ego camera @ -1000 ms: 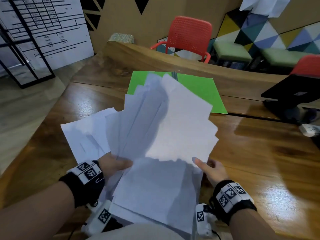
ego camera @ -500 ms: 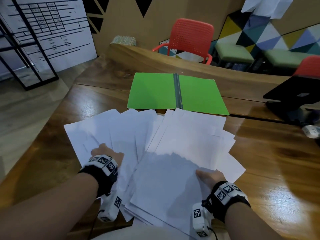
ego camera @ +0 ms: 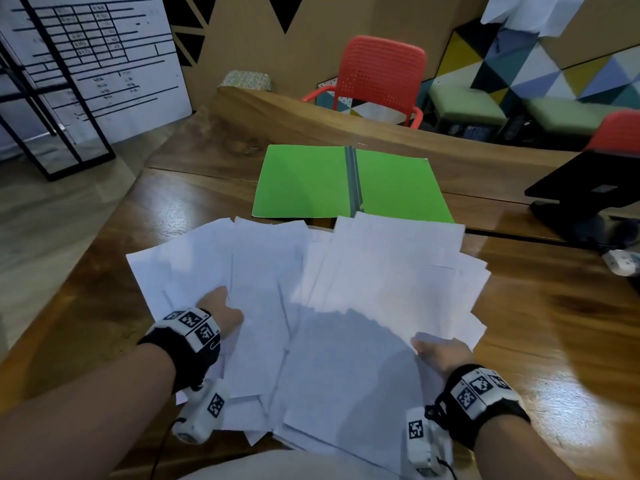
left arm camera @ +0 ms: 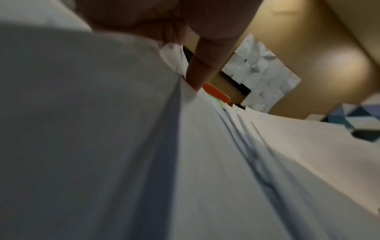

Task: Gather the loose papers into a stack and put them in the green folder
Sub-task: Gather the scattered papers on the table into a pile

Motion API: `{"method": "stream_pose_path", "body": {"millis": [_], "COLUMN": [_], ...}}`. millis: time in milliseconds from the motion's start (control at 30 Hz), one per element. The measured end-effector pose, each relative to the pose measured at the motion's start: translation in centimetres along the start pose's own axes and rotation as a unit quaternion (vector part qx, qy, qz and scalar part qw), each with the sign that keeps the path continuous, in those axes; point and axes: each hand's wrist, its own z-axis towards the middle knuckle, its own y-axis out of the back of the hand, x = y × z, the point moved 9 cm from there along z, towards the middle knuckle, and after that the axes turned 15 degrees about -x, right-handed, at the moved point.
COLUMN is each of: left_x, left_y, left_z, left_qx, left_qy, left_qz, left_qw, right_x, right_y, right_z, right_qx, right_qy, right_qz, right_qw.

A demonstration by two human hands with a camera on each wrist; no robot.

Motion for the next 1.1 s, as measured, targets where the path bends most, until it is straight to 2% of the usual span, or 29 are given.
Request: {"method": "stream_pose_path", "body": {"millis": [133,267,400,567,800,867,1000,1100], "left_x": [-0.1,-1.4,-2.9,-2.4,-2.9,-2.7,-1.9,-2.1], "left_y": [0.3,-1.6,-2.8,-2.6,-3.9,-3.7,-1.7,-1.8], "left_z": [-0.2,-0.7,-1.3,-1.1,-2.7,-2.7,-1.5,-1.2], "left_qx": [0.018,0.051,0.051,0.053,0.085,0.076,0.013,0.03], "left_qy": [-0.009,-0.02,-0.039,-0.027,-0.01,-0.002,0.027,0.028], "left_qz": [0.031,-0.003,-0.026,-0.034,-0.041,-0.052,-0.124,-0.147], "left_qw": [0.999,0.998,0.998,0.998,0.995,0.996,0.992,0.988], "right_x": [0.3,2.3,3.2,2.8,3.2,2.7,1.7,1.7], "right_y": [3.4,2.1,-0.7,1.1,-0.3,-0.7,-0.9,-2.0], "right_z": [0.0,-0.9,-1.7,-1.4,-3.3,-3.4,-2.6,-2.6], "right_qx": [-0.059,-0.032,0.019,-0.048,0.01,0.019,0.011,0.024], "right_qy": [0.006,0.047,0.057,0.027,0.037,0.031,0.009,0.008], "right_qz": [-0.054,-0.069,-0.016,-0.006,-0.026,-0.016,0.0,0.004], "right_qw": [0.997,0.996,0.998,0.998,0.999,0.999,1.0,1.0]}}
